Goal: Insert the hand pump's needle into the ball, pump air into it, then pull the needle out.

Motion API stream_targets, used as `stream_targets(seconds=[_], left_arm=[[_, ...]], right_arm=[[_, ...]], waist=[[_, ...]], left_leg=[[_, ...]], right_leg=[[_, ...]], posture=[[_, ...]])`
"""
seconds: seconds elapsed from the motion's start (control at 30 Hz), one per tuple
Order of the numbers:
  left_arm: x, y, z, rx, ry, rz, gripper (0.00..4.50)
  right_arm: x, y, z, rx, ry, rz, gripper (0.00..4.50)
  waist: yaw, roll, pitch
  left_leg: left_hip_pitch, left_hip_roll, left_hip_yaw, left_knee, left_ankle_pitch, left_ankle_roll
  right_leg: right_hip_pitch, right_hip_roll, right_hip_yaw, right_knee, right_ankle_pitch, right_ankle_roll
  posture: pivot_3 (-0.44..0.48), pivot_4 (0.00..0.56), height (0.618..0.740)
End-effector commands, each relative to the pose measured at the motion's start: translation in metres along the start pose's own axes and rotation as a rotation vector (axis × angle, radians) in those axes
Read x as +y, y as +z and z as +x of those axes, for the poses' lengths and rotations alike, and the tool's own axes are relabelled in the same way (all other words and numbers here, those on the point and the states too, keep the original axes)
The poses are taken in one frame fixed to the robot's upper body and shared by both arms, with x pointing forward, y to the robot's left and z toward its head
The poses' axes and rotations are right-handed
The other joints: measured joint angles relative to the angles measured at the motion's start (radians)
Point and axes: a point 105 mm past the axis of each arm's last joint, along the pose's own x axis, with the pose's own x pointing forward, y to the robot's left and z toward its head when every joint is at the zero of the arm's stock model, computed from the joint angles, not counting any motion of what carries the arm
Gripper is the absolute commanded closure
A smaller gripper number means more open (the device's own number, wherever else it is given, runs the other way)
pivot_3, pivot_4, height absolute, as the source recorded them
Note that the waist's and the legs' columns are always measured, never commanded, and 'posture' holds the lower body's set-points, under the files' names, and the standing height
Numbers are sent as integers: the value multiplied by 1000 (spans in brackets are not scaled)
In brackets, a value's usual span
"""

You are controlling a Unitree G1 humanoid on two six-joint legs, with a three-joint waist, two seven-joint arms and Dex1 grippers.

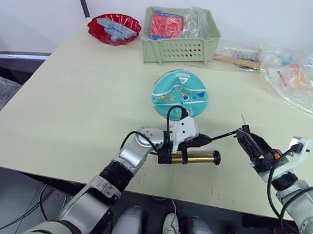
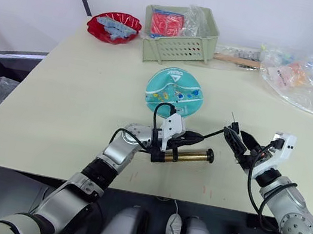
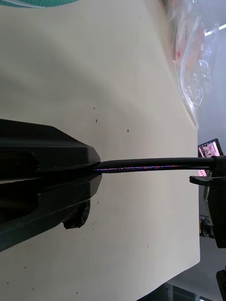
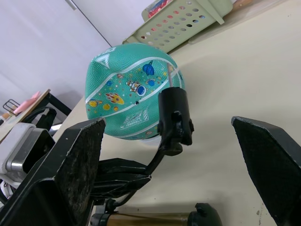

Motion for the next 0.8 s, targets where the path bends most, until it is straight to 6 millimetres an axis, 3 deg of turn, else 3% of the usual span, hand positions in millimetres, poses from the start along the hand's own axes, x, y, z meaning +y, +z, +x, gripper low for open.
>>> stream_targets(seconds=[0.03,0.6,0.7,0.73,0.8], left_arm=[[1,11,1,-46,-1,31,4473],[-3,5,0,-35,-12,24,4473],[-3,5,1,-36,-12,21,4500],[-3,5,1,-36,-12,20,4500],[-4,5,0,-35,-14,19,4500]], right_arm=[[12,7,2,-18,46,-13,0],[14,5,2,-8,47,-36,0],[14,5,3,-3,50,-43,1506],[14,4,3,-3,50,-43,1746],[14,4,4,-7,49,-43,2726]], waist=[[0,0,0],[0,0,0],[0,0,0],[0,0,0],[0,0,0]], left_leg=[[0,0,0,0,0,0],[0,0,0,0,0,0],[0,0,0,0,0,0],[0,0,0,0,0,0],[0,0,0,0,0,0]], right_leg=[[0,0,0,0,0,0],[0,0,0,0,-1,2],[0,0,0,0,-1,2],[0,0,0,0,-1,2],[0,0,0,0,-1,3]], posture=[[0,150,738],[0,150,738],[0,150,738],[0,150,738],[0,150,738]])
